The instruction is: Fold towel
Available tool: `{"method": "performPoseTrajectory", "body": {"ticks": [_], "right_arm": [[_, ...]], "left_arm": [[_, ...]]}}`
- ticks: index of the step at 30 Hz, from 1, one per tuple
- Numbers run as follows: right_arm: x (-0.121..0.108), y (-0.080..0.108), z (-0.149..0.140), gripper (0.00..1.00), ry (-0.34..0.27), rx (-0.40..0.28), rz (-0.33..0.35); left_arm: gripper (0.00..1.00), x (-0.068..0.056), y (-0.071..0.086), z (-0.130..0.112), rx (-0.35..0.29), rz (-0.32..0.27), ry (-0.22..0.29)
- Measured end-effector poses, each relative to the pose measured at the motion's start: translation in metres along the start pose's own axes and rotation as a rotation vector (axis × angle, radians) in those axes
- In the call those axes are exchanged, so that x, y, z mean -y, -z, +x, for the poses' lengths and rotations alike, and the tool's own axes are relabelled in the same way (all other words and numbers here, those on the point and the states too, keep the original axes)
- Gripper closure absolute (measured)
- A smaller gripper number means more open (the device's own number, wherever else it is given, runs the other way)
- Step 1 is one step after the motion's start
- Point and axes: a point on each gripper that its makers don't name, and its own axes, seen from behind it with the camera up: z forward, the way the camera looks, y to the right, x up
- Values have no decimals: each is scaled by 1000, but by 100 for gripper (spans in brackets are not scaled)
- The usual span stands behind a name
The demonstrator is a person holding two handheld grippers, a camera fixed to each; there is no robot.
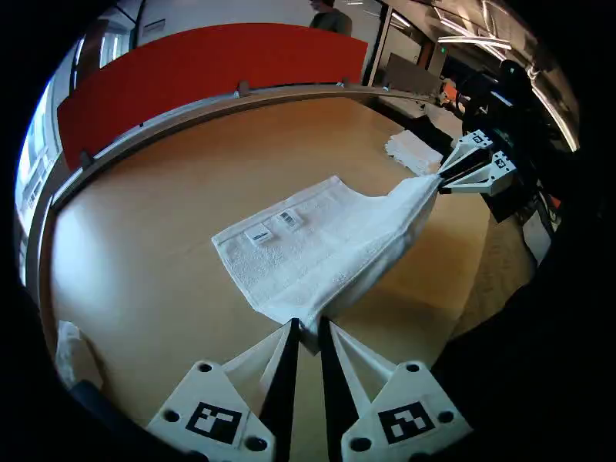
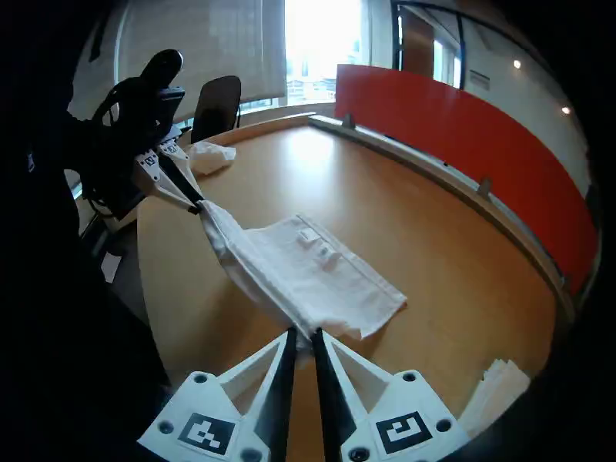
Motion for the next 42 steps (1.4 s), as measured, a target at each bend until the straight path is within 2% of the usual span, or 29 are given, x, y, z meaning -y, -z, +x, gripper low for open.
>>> {"method": "performPoseTrajectory", "body": {"ticks": [9,15,30,42], "right_arm": [[-8,-6,2,83,7,12,1],[-21,-17,3,83,9,21,-10],[-60,-53,4,83,-4,54,-50],[-74,-65,2,83,5,78,-56]], "left_arm": [[81,10,-9,8,-3,7,3],[81,21,-18,18,-6,17,7],[81,52,-54,34,4,55,-9],[81,63,-68,39,15,64,-28]]}}
